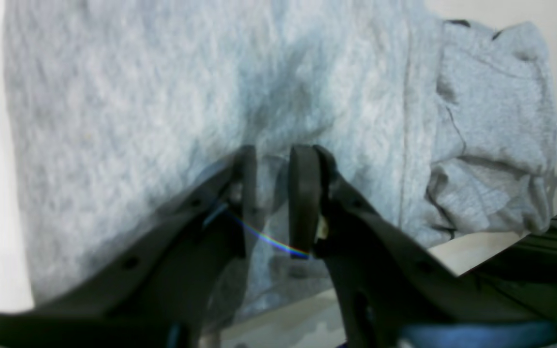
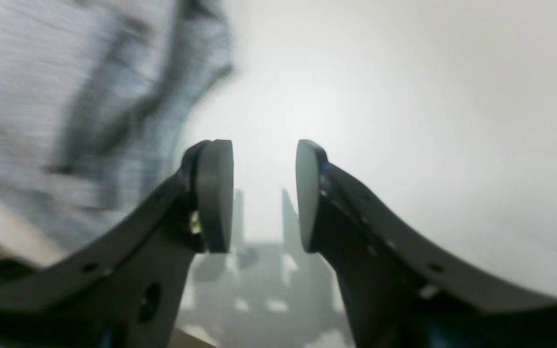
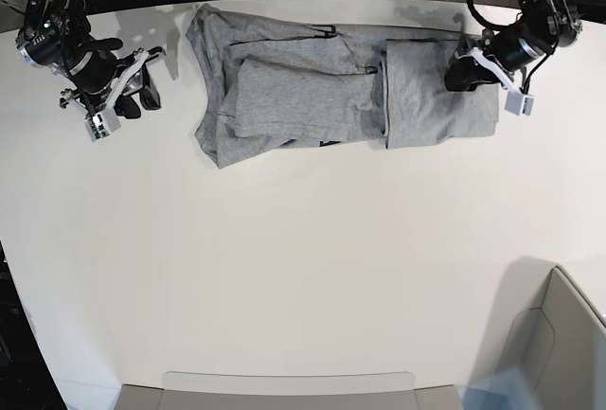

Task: Fold the T-shirt properly
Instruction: 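Grasp the other strip end with the right gripper and fold it inward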

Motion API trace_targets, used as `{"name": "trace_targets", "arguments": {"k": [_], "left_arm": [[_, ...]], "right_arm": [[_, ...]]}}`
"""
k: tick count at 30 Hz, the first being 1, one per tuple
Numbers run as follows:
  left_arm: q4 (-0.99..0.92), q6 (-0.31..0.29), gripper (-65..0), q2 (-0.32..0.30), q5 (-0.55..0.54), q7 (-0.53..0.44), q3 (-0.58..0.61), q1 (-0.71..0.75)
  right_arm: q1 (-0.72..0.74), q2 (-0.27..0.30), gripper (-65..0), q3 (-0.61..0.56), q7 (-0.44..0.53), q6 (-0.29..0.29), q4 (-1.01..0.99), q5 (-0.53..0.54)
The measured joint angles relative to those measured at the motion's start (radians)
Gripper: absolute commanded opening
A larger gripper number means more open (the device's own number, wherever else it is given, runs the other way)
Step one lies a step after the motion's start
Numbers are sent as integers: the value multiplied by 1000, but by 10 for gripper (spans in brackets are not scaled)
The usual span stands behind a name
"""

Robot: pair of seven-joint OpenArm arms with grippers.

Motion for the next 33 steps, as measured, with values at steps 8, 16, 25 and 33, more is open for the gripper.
{"name": "trace_targets", "arguments": {"k": [8, 16, 25, 33], "left_arm": [[0, 0, -533, 3, 4, 1, 5, -3], [0, 0, -533, 3, 4, 0, 5, -6], [0, 0, -533, 2, 4, 0, 5, -6], [0, 0, -532, 3, 4, 0, 5, -6]], "right_arm": [[8, -31, -427, 1, -2, 29, -215, 281], [9, -69, -427, 29, 3, 29, -380, 375], [47, -77, -427, -40, 3, 29, -493, 385], [75, -95, -428, -114, 0, 82, -511, 383]]}}
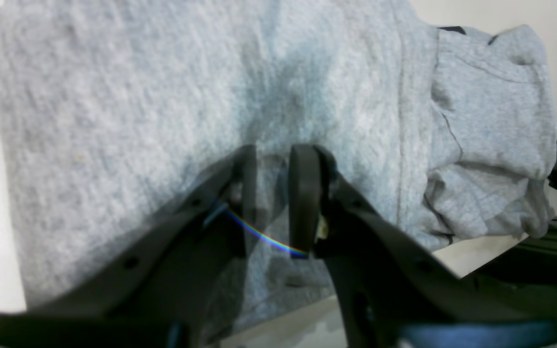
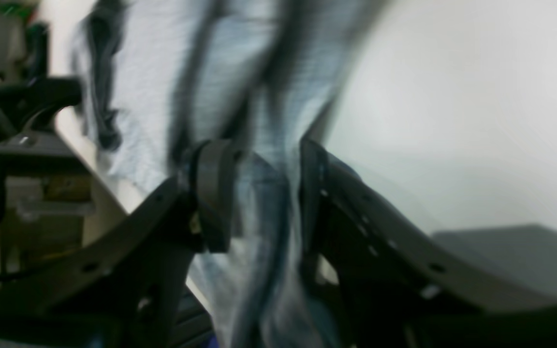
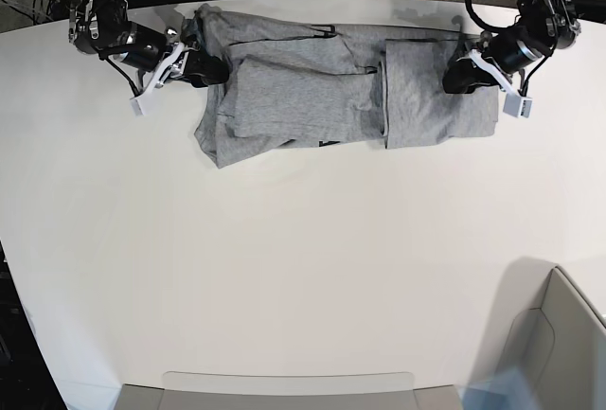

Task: Fold the T-shirt properly
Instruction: 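Grasp the other strip end with the right gripper and fold it inward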

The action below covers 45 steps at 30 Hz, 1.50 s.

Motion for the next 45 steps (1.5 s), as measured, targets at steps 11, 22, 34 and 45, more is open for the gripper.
{"name": "trace_targets", "arguments": {"k": [11, 22, 34, 45], "left_arm": [[0, 0, -532, 2, 0, 0, 0, 0], [0, 0, -532, 2, 0, 0, 1, 0], [0, 0, -532, 2, 0, 0, 1, 0], [0, 0, -532, 3, 0, 0, 1, 0]], "right_arm": [[37, -51, -428, -115, 7, 0, 0, -1], [21, -76, -428, -129, 11, 0, 26, -9], [-7, -77, -427, -126, 11, 0, 58, -8], [-19, -27, -269, -131, 71, 32, 145, -84]]}}
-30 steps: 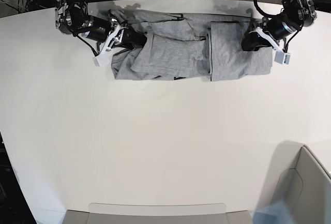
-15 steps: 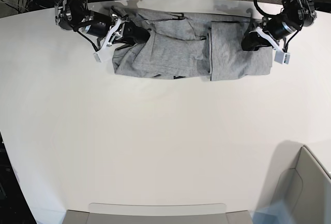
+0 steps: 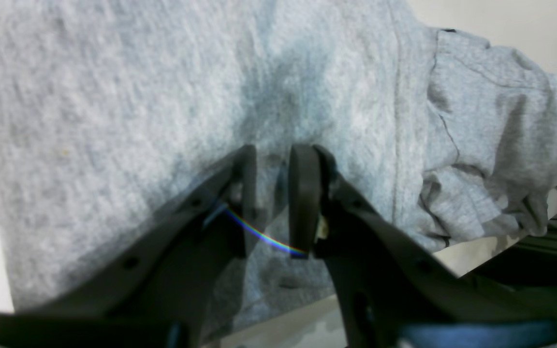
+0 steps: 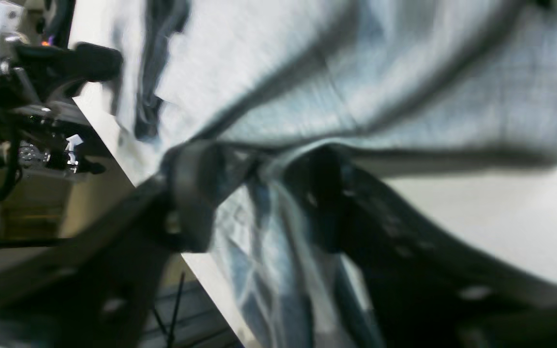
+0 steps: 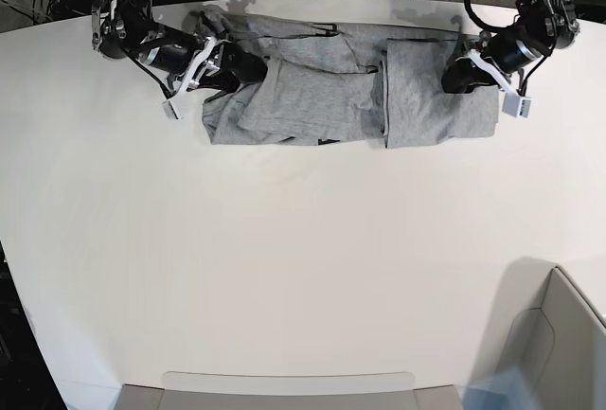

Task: Fold the T-shirt properly
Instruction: 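Grasp the other strip end with the right gripper and fold it inward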

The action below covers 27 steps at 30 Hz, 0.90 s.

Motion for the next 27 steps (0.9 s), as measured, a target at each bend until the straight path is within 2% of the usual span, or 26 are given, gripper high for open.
{"name": "trace_targets", "arguments": {"k": [2, 6, 13, 16, 19, 27], "left_arm": [[0, 0, -532, -1, 0, 0, 0, 0], [0, 0, -532, 0, 0, 0, 0, 0], [0, 0, -532, 0, 0, 0, 0, 0], [0, 0, -532, 0, 0, 0, 0, 1], [-6, 0, -532, -1, -1, 0, 0, 0], [-97, -8, -533, -1, -24, -23, 0, -3]], "right_arm": [[0, 10, -227, -2, 0, 42, 26, 15], [-2, 10, -187, 4, 0, 42, 31, 2], [-40, -19, -185, 28, 41, 45, -8, 8], [-49, -43, -185, 94, 40, 45, -8, 7], [-41, -39, -185, 145, 46, 45, -8, 7], [11, -40, -185, 138, 50, 45, -56, 8]]}}
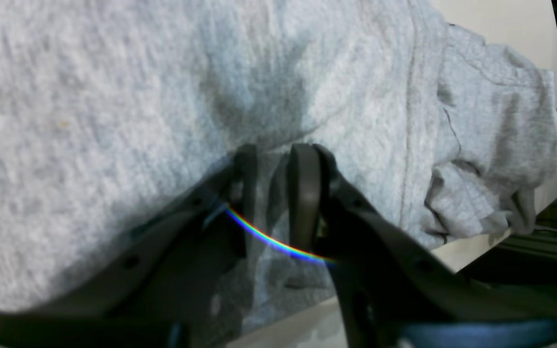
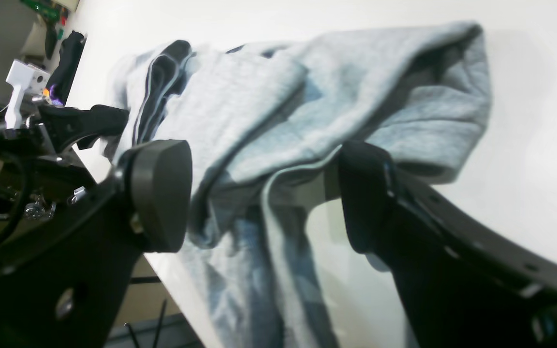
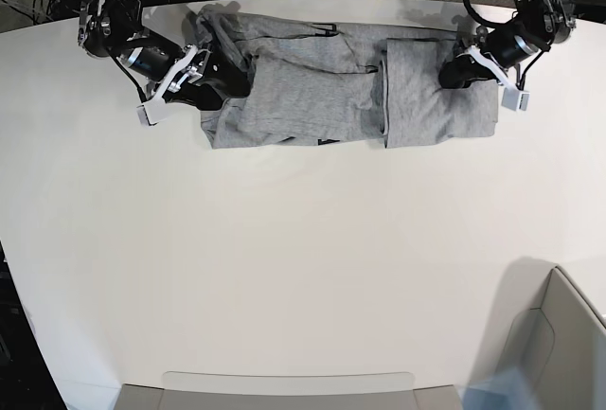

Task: Fold the T-shirt properly
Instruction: 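Grasp the other strip end with the right gripper and fold it inward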

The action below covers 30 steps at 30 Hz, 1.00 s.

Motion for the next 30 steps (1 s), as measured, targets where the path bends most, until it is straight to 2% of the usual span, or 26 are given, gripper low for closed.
{"name": "trace_targets", "arguments": {"k": [6, 11, 16, 18, 20, 22, 30], "left_arm": [[0, 0, -533, 0, 0, 0, 0, -2], [0, 0, -533, 0, -1, 0, 0, -2], [0, 0, -533, 0, -4, 3, 0, -2], [0, 0, -533, 0, -4, 3, 0, -2], [0, 0, -533, 0, -4, 3, 0, -2], [0, 0, -533, 0, -4, 3, 0, -2], [0, 0, -533, -2, -3, 3, 0, -2]], "right_arm": [[29, -35, -185, 0, 11, 0, -107, -15], [50, -78, -185, -1, 10, 5, -107, -80], [37, -83, -185, -76, 7, 5, -95, -84], [37, -83, -185, -91, 9, -20, -95, -86], [37, -93, -185, -100, 19, -99, -92, -77], [37, -100, -185, -113, 50, -140, -89, -76], [37, -67, -186, -145, 79, -150, -89, -74]]}}
